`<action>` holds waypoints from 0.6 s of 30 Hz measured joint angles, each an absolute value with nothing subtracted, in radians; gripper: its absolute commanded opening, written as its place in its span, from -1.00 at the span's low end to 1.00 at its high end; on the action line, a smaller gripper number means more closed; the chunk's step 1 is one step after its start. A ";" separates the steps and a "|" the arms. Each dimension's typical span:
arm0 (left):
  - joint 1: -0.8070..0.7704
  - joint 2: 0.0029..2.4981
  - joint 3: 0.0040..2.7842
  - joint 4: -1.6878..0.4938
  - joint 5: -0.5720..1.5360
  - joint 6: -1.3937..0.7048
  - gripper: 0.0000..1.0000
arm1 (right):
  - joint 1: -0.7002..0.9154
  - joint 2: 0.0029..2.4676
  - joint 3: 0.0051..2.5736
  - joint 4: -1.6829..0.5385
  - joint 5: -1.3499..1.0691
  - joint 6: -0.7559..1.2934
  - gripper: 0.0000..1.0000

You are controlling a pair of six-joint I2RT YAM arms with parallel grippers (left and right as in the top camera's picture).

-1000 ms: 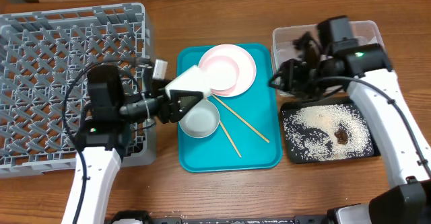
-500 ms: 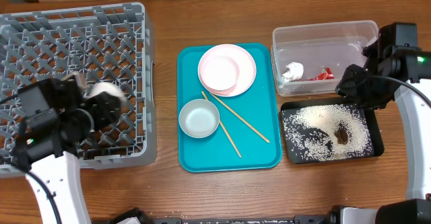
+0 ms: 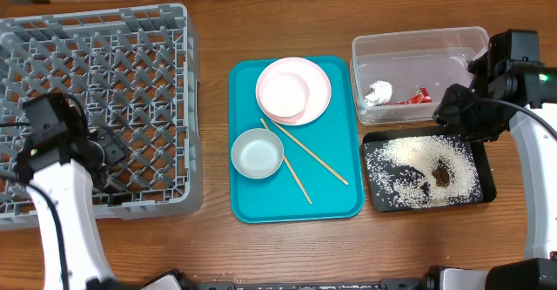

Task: Sort waste into correct bins and load items into the dishwasher
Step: 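Place the white cup upside down in the dish rack with left gripper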

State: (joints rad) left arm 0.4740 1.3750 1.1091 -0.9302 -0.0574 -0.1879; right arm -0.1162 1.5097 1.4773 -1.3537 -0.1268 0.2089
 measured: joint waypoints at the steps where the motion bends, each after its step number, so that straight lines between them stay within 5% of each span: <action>1: 0.474 1.401 1.109 -0.929 -0.057 -0.188 -0.48 | -0.116 1.510 1.477 -1.354 -0.127 0.208 -0.03; 3: 0.474 1.446 1.109 -0.928 -0.056 -0.188 0.16 | -0.116 1.510 1.477 -1.354 -0.128 0.209 -0.02; 7: 0.474 1.504 1.108 -0.924 -0.045 -0.189 1.00 | -0.116 1.510 1.477 -1.356 -0.129 0.209 -0.02; 18: 0.472 1.510 1.214 -1.017 0.043 -0.199 1.00 | -0.116 1.510 1.477 -1.365 -0.131 0.208 -0.02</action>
